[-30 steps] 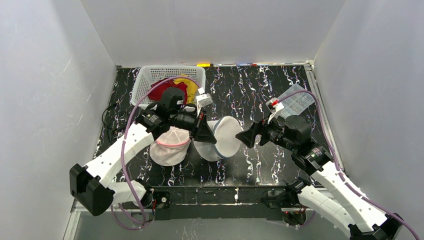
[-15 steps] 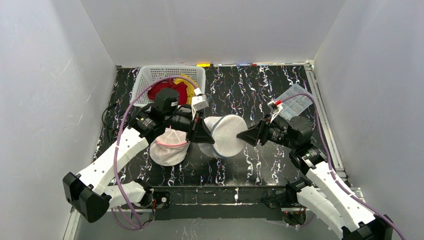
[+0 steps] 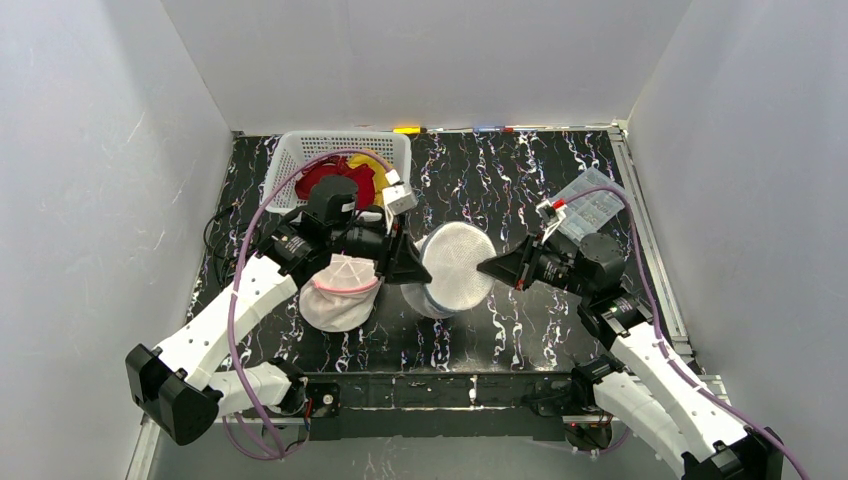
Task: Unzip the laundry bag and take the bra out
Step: Adjust the laundry bag at the center of the board, then unzip the laundry bag at the center of the board.
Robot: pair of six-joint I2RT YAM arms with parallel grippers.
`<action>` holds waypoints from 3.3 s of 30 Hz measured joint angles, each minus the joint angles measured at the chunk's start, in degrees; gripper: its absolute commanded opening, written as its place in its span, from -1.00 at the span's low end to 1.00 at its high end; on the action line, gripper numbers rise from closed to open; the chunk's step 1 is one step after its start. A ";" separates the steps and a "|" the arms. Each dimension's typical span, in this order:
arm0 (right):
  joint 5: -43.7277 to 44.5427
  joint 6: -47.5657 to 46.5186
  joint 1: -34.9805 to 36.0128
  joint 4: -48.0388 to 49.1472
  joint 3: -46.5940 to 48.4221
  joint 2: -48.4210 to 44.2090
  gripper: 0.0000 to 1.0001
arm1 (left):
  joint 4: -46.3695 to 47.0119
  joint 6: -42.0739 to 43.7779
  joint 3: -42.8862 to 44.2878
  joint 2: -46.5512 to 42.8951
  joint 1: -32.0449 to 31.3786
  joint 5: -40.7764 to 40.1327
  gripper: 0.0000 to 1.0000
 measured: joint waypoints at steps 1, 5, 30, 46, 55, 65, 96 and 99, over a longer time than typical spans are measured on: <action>1.01 0.02 0.02 -0.79 0.13 0.02 -0.97 | 0.70 -1.05 -0.13 0.00 0.00 -2.54 0.03; 7.17 1.18 0.07 -2.99 0.76 0.00 -0.97 | 6.67 -8.81 -5.07 -1.55 0.00 -15.41 0.37; 37.92 34.07 0.66 -3.17 -14.34 -4.81 -0.97 | 33.92 -64.89 -30.36 -1.27 -15.93 -57.35 0.46; 38.45 33.29 0.81 -6.80 -14.58 -6.43 -0.97 | 36.11 -64.89 -21.35 11.65 -16.92 -55.43 0.36; 37.81 32.81 0.81 -7.85 -14.58 -6.99 -0.97 | 37.07 -64.57 -18.16 18.38 -16.94 -49.33 0.19; 36.57 31.41 0.81 -8.04 -14.58 -7.80 -0.97 | 37.00 -64.52 -17.77 20.46 -16.90 -48.65 -0.63; 31.41 -3.34 0.92 -19.10 2.43 -12.76 0.97 | -14.82 -56.83 13.18 12.98 -4.02 -53.27 -1.00; 27.41 -5.05 0.92 -16.00 3.06 -10.08 0.97 | -18.03 -56.57 12.63 12.28 -0.33 -50.38 -1.00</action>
